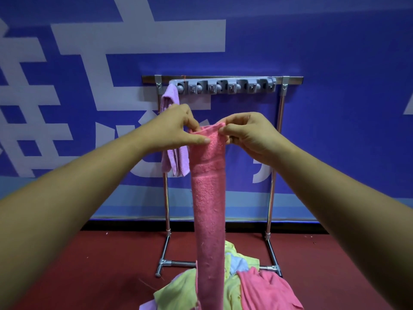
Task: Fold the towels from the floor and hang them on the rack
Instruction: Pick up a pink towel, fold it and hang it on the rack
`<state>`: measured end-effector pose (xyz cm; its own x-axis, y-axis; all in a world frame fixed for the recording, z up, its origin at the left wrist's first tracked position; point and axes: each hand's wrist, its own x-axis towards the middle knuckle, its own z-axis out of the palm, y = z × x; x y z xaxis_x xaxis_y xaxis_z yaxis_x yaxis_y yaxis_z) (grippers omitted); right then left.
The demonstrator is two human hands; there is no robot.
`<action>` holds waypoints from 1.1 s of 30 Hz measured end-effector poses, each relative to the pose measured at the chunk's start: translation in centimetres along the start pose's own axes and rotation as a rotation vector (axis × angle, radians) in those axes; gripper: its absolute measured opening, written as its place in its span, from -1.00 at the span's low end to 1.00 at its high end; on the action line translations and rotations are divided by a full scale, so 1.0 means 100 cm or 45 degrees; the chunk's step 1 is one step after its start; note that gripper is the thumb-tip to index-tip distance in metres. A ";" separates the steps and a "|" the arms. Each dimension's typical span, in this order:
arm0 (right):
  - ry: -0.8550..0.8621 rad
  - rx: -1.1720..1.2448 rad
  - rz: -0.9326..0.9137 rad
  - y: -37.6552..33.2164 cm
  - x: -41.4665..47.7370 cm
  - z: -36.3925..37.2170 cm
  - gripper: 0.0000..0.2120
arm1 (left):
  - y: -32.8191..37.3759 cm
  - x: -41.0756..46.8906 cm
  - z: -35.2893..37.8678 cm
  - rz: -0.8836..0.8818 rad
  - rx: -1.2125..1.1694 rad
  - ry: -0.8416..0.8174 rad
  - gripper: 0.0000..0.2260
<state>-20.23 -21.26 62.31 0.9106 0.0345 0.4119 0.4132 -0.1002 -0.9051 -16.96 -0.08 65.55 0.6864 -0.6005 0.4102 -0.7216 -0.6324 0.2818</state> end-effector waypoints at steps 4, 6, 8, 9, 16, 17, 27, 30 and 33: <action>0.039 -0.115 0.015 0.004 -0.002 -0.004 -0.92 | -0.005 0.002 -0.006 -0.072 0.096 -0.194 -0.84; 0.081 -0.184 0.020 0.005 -0.002 -0.006 -0.93 | -0.005 0.001 -0.005 -0.119 -0.139 -0.152 -0.85; 0.121 -0.060 0.044 0.002 -0.002 -0.007 -0.93 | -0.004 0.000 -0.003 -0.200 -0.631 -0.020 -0.74; 0.128 0.049 0.061 -0.001 -0.001 -0.007 -0.93 | -0.004 0.000 0.000 -0.214 -0.833 0.026 -0.70; 0.106 0.075 0.072 -0.009 0.001 -0.004 -0.88 | -0.005 0.008 0.015 -0.220 -0.957 0.199 -0.80; 0.095 0.075 0.076 -0.009 0.002 -0.005 -0.88 | -0.005 0.009 0.015 -0.228 -0.957 0.218 -0.83; -0.292 -0.395 0.130 -0.028 0.012 -0.009 -0.77 | 0.005 0.006 0.025 -0.217 -0.863 0.249 -0.81; -0.274 -0.645 0.100 -0.034 0.018 -0.010 -0.81 | 0.005 0.004 0.030 -0.232 -0.898 0.285 -0.80; -0.181 -0.585 0.077 -0.040 0.022 -0.011 -0.84 | -0.005 -0.001 0.044 -0.228 -1.112 0.209 -0.72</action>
<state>-19.87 -21.90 67.00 0.9384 0.1474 0.3124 0.3414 -0.5337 -0.7737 -16.29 -1.87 61.58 0.8216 -0.4093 0.3968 -0.4629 -0.0729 0.8834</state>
